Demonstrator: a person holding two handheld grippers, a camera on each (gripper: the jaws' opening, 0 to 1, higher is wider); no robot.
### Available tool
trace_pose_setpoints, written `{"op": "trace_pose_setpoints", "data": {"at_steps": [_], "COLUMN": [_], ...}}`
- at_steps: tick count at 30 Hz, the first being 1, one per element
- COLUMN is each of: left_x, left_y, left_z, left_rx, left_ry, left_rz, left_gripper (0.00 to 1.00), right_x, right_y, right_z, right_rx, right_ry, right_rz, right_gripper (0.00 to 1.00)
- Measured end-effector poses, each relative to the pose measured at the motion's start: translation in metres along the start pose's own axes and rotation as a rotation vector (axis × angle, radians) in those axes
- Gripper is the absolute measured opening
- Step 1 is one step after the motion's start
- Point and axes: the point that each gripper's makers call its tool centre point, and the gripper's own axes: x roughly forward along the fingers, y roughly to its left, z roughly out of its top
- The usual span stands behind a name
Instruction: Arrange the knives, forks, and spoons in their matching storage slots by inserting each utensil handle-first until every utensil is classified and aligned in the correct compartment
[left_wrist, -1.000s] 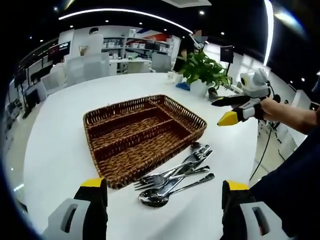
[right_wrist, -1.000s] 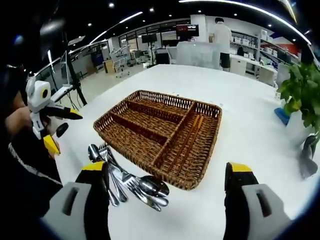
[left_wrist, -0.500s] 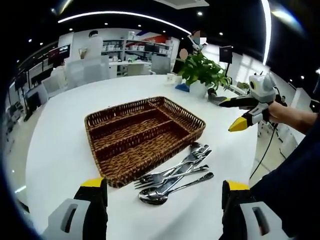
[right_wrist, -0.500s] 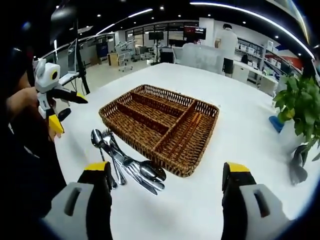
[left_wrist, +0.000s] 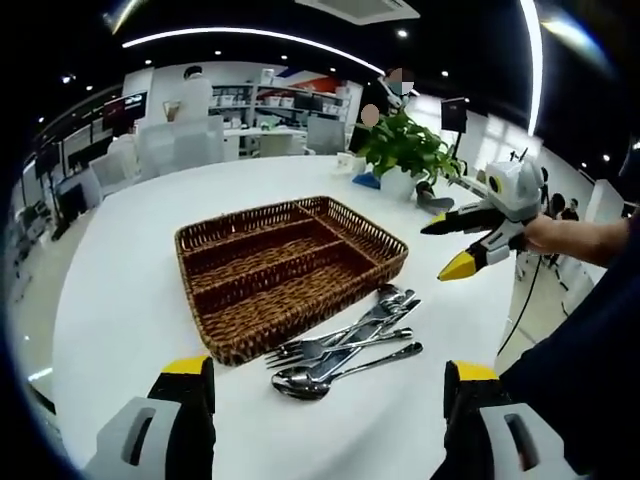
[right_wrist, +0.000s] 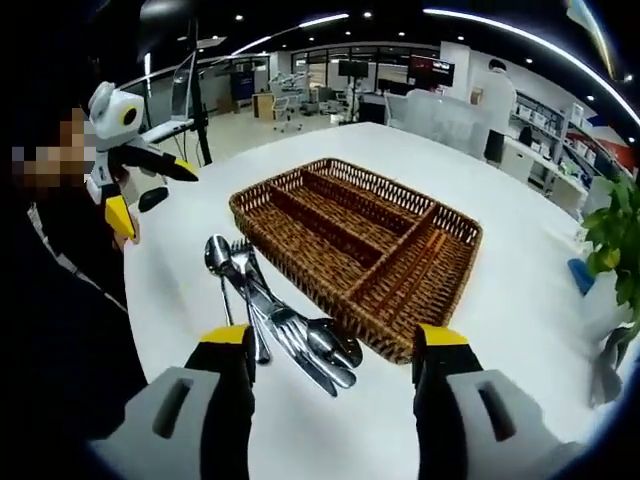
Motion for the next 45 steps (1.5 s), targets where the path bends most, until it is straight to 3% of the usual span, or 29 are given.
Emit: {"op": "trace_pose_setpoints", "data": {"at_steps": [3, 5, 12, 21, 29, 35, 39, 40, 45], "left_x": [-0.001, -0.002, -0.004, -0.004, 0.000, -0.002, -0.003, -0.003, -0.004], "left_y": [-0.001, -0.002, 0.000, -0.002, -0.008, -0.005, -0.003, -0.003, -0.005], "left_z": [-0.002, -0.003, 0.000, -0.002, -0.005, -0.005, -0.007, -0.007, -0.008], "left_rx": [-0.001, -0.003, -0.010, -0.014, -0.004, -0.005, -0.006, -0.005, -0.008], "left_ry": [-0.006, -0.006, -0.026, -0.023, -0.013, -0.014, -0.010, -0.011, -0.014], "left_rz": [0.000, 0.000, 0.010, 0.007, -0.007, 0.000, 0.004, 0.004, 0.004], "left_gripper": [0.97, 0.97, 0.97, 0.96, 0.96, 0.95, 0.95, 0.95, 0.94], "right_x": [0.013, 0.023, 0.048, 0.062, 0.074, 0.077, 0.079, 0.079, 0.079], "right_y": [0.014, 0.019, 0.036, 0.037, 0.037, 0.043, 0.048, 0.048, 0.046], "right_z": [-0.004, -0.007, -0.015, -0.026, -0.024, -0.027, -0.037, -0.033, -0.035], "right_rx": [-0.054, -0.123, -0.243, -0.295, -0.213, -0.287, -0.386, -0.383, -0.340], "right_ry": [0.013, 0.028, 0.045, 0.086, 0.089, 0.106, 0.149, 0.127, 0.144], "right_rz": [0.063, 0.079, 0.144, 0.159, 0.169, 0.161, 0.180, 0.166, 0.167], "right_gripper": [0.52, 0.46, 0.24, 0.21, 0.19, 0.18, 0.17, 0.17, 0.16]}}
